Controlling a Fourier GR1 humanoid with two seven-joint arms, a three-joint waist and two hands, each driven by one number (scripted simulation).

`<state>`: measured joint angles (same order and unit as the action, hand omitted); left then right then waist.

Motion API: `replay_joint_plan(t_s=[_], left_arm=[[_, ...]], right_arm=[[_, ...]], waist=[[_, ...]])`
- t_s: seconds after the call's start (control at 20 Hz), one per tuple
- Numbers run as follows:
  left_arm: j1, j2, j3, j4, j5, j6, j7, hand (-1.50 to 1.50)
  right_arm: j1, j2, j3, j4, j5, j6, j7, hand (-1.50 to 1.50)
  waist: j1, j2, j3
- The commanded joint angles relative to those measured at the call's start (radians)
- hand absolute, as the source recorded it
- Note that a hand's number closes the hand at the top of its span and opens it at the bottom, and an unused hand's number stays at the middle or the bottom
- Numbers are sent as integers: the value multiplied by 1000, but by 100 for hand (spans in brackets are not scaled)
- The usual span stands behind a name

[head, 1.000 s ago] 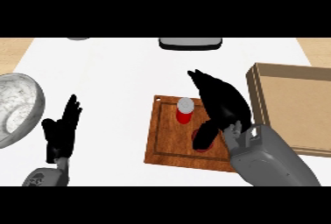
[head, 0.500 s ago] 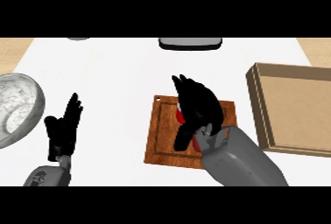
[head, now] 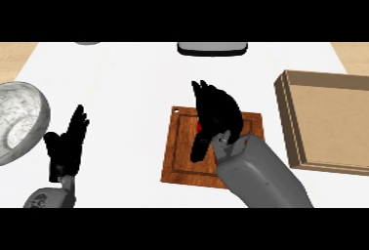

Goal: Pick the can from the cutting board and place it in the cardboard box

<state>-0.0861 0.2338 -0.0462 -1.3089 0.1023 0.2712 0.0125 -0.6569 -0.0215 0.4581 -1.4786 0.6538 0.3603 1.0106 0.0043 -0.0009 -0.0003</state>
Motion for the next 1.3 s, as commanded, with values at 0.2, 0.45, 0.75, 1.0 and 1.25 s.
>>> replay_joint_plan(t_s=[0.2,0.45,0.75,1.0,1.25], left_arm=[[34,-5,15,-33,7,-41,-14,0],[-33,-31,8,-13,-46,7,50,0],[20,-14,48,-23,-25,-50,0,0],[15,-73,30,8,-75,-2,-25,0],[11,-47,50,-28,-62,-51,11,0]], right_arm=[[-47,21,2,150,46,-21,61,-150],[-33,20,-60,166,92,50,-4,-150],[-36,21,17,176,35,17,62,-150],[-13,21,-29,189,88,26,4,-150],[-29,21,34,361,75,-123,-63,-150]], waist=[[6,1,0],[-1,1,0],[4,0,0],[0,0,0],[7,1,0]])
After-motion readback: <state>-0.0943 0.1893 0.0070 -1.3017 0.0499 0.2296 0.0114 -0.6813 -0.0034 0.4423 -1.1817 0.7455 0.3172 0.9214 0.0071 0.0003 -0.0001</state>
